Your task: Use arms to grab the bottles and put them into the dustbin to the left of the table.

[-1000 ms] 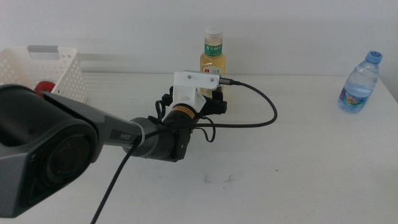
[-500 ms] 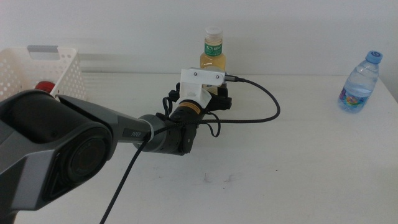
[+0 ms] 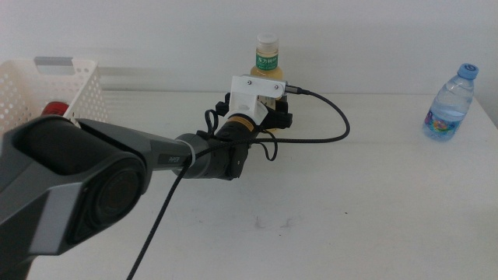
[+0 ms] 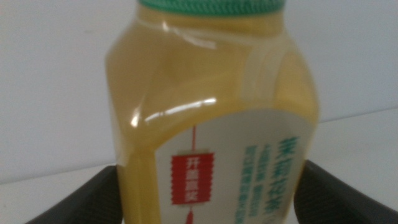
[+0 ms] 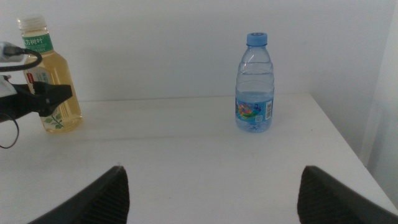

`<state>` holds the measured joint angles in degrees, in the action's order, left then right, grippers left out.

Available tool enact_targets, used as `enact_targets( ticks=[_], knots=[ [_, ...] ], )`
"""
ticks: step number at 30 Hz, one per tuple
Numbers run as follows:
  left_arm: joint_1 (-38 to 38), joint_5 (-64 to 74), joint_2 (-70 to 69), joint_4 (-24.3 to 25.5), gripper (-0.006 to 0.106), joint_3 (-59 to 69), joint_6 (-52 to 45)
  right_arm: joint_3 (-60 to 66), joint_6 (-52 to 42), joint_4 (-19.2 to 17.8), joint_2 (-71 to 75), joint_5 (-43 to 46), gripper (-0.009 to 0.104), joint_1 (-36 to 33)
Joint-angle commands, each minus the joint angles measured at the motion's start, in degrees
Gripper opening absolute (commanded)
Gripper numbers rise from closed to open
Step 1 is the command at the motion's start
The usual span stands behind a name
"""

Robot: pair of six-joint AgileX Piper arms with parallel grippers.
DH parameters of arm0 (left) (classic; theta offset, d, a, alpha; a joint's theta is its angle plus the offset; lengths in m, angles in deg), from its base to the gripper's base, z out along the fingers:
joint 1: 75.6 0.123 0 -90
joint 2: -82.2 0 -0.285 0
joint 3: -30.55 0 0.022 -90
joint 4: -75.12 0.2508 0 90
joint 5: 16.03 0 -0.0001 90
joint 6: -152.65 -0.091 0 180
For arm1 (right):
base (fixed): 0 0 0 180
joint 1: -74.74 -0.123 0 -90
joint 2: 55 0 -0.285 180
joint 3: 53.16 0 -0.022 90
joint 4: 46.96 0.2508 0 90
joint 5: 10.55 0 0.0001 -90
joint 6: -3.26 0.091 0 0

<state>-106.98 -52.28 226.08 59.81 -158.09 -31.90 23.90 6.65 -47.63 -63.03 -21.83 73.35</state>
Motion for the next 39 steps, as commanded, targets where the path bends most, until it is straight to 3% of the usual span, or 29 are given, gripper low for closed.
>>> enact_targets(
  ticks=[1, 22, 25, 28, 36, 39],
  knots=[
    [0.3, 0.9, 1.1, 0.4, 0.094, -1.7, 0.3, 0.2, -0.3, -0.5, 0.2, 0.6, 0.093, 0.3],
    [1.2, -4.3, 6.6, 1.3, 0.094, -6.9, -1.0, 0.2, -0.3, -0.5, 0.2, 0.6, 0.093, 0.3],
    [1.2, -4.6, 6.6, 1.3, 0.089, -6.9, -1.3, 0.2, -0.3, -0.5, 0.2, 0.6, 0.093, 0.3],
    [1.2, -5.3, 6.6, 1.3, 0.077, -6.9, -1.3, 0.2, -0.3, -0.5, 0.2, 0.6, 0.093, 0.3],
    [1.2, -4.7, 5.4, 1.4, 0.016, -6.0, -2.9, 0.2, -0.3, -0.5, 0.2, 0.6, 0.093, 0.3],
    [1.2, -5.1, 1.6, 1.7, 0.002, -1.8, -3.2, 0.2, -0.3, -0.5, 0.2, 0.6, 0.093, 0.3]
  ],
)
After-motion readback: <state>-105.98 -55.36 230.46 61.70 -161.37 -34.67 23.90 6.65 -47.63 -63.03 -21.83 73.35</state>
